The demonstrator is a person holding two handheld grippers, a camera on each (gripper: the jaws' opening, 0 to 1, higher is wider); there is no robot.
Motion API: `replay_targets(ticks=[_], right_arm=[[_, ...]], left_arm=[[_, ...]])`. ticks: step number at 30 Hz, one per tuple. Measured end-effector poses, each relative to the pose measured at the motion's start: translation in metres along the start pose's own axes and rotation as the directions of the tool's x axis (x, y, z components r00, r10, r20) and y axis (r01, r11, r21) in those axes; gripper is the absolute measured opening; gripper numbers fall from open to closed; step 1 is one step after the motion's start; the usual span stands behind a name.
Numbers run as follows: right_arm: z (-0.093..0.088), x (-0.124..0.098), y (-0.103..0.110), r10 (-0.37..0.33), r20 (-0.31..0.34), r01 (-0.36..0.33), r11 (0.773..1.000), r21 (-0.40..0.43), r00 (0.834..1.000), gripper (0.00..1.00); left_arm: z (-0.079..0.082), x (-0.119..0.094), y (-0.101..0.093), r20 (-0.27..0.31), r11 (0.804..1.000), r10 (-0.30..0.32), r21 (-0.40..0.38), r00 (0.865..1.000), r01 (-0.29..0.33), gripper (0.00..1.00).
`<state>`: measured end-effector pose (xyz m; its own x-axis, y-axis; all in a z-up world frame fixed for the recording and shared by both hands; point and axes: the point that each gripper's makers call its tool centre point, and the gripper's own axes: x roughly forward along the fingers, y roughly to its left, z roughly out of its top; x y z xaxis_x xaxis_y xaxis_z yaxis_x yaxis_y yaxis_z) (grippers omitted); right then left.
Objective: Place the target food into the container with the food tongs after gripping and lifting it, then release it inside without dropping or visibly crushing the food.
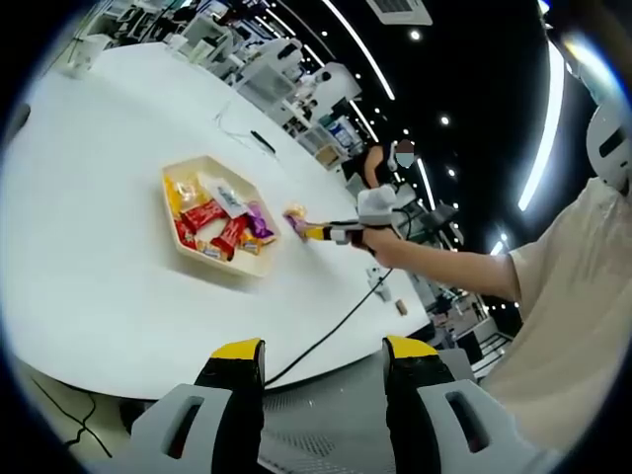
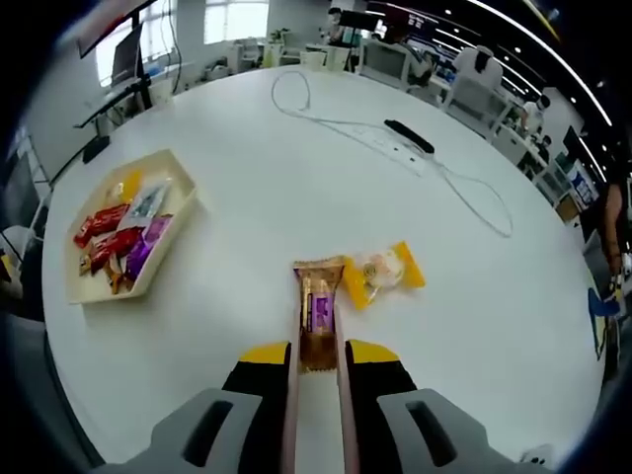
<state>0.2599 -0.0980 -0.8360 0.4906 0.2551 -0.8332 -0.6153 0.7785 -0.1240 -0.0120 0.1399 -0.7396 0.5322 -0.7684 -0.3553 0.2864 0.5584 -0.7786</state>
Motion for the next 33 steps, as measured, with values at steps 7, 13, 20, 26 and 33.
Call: replay_targets(ticks=[7,13,20,26,33], right_arm=[[0.003,-0.008,0.001,-0.004,0.017,0.004,1.000,0.013,1.000,0.20],[0.007,-0.015,0.000,-0.008,0.040,0.007,0.999,0.038,0.999,0.20],[0.013,-0.025,0.000,-0.012,0.074,0.007,0.998,0.070,0.997,0.20],[0.017,-0.038,-0.001,-0.021,0.106,0.011,0.996,0.094,0.994,0.20],[0.017,-0.052,0.003,-0.030,0.132,0.014,0.993,0.119,0.991,0.21]], left_arm=[[0.001,0.001,-0.002,0.003,1.000,-0.005,0.004,1.000,0.005,0.47],[0.005,0.000,-0.006,0.007,1.000,-0.010,0.022,1.000,0.010,0.47],[0.005,-0.004,-0.009,0.005,0.999,-0.012,0.040,1.000,0.012,0.47],[0.006,-0.005,-0.017,0.009,0.998,-0.024,0.059,1.000,0.023,0.48],[0.005,-0.004,-0.027,0.004,0.996,-0.041,0.077,0.999,0.041,0.48]])
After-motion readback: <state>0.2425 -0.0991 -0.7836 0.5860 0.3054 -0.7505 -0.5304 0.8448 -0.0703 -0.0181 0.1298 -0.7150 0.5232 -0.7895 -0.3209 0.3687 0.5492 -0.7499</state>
